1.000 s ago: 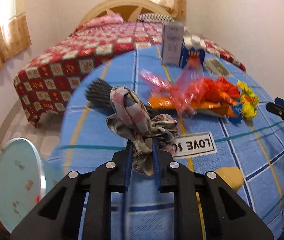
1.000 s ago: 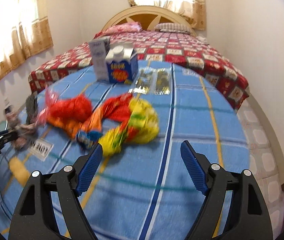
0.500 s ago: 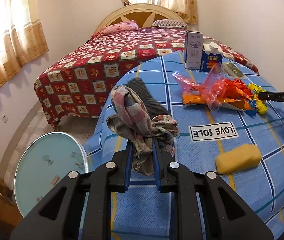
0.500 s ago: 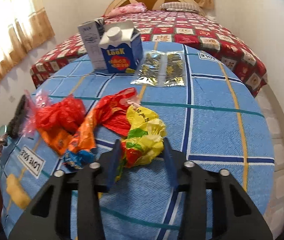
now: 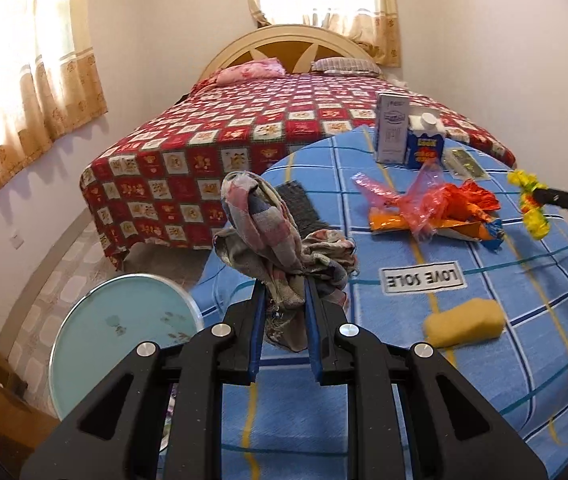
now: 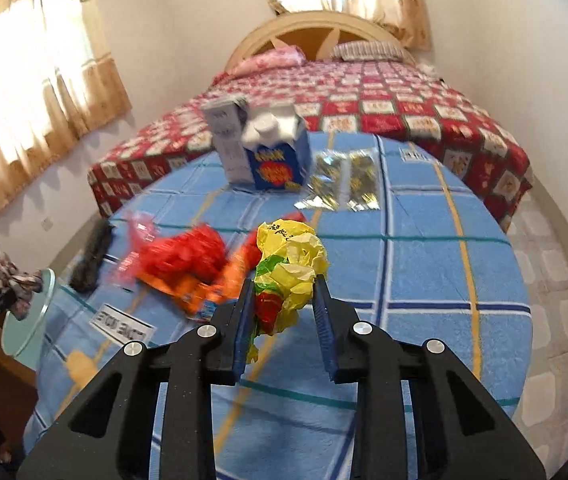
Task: Collect trash
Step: 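Carry the cloth rag and yellow bag toward the blue bin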
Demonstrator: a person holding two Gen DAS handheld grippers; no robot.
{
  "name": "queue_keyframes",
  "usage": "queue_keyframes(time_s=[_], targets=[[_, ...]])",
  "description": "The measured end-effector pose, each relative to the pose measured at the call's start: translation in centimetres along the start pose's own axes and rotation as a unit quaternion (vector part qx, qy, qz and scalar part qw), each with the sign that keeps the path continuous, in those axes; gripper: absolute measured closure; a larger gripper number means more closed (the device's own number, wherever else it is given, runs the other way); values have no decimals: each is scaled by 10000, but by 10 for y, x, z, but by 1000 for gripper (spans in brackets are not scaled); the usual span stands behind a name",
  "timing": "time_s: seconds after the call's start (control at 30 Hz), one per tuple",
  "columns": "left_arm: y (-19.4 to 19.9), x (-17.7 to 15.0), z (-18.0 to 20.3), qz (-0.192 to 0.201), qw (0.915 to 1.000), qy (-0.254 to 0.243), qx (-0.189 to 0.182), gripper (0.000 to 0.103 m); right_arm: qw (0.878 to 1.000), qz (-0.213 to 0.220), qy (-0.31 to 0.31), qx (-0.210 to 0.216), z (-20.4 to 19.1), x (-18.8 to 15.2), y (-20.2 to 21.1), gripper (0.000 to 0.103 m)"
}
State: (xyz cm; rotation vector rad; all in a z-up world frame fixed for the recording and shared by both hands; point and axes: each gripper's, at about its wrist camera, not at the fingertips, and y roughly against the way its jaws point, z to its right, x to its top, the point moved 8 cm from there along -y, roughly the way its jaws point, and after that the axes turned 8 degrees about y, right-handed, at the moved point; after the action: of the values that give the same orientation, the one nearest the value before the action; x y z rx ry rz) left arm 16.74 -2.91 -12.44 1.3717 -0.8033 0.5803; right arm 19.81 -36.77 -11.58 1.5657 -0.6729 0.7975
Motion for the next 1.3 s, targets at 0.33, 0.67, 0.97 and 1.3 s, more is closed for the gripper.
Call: queue_keyframes(time_s=[0.33, 0.67, 0.97, 1.3], targets=[[9, -8, -35, -34, 9994, 46, 350, 85, 9973, 361, 414, 489, -70, 23, 15, 73], [12, -15, -68, -91, 9977, 212, 630, 85, 9920, 326, 811, 915, -135, 31, -7, 73], [13, -24, -100, -170, 9951, 335, 915, 85, 9871, 273, 1112, 1122, -176, 34, -25, 73], [18, -32, -134, -226, 9911, 522, 1202, 85, 9792, 255, 1427, 1422, -223, 43, -45, 73]])
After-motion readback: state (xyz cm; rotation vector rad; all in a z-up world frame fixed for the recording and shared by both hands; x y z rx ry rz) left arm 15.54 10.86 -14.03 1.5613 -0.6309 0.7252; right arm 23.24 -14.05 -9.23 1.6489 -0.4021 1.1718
